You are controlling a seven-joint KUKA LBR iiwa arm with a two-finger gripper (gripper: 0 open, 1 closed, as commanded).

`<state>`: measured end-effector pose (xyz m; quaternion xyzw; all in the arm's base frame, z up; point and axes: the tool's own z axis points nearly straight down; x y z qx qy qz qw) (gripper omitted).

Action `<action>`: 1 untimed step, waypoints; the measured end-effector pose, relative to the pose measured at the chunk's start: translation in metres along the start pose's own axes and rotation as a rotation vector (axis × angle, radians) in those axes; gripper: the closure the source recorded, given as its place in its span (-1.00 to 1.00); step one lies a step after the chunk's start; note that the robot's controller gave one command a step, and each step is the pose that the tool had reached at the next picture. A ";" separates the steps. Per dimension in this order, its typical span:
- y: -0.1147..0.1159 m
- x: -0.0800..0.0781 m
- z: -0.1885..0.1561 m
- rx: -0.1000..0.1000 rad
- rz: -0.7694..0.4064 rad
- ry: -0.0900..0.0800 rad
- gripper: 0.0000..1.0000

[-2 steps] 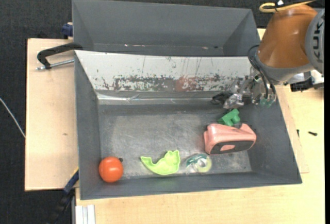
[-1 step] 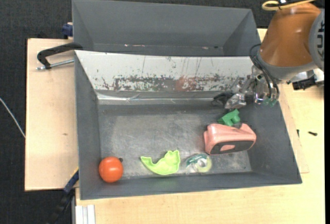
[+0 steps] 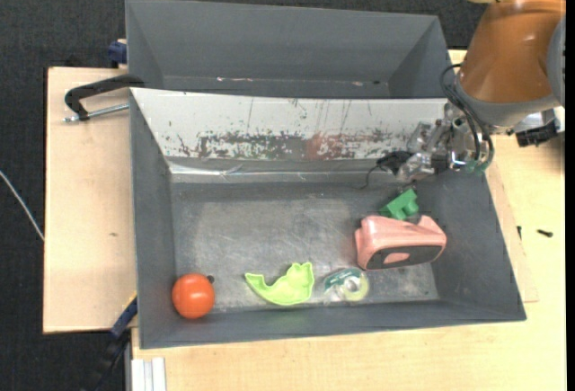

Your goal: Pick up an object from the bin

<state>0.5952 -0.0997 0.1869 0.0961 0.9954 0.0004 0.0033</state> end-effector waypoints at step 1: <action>-0.004 -0.002 -0.008 0.000 -0.008 -0.002 1.00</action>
Offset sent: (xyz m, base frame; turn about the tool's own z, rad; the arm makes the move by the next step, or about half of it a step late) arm -0.0014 -0.0081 0.0135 -0.0203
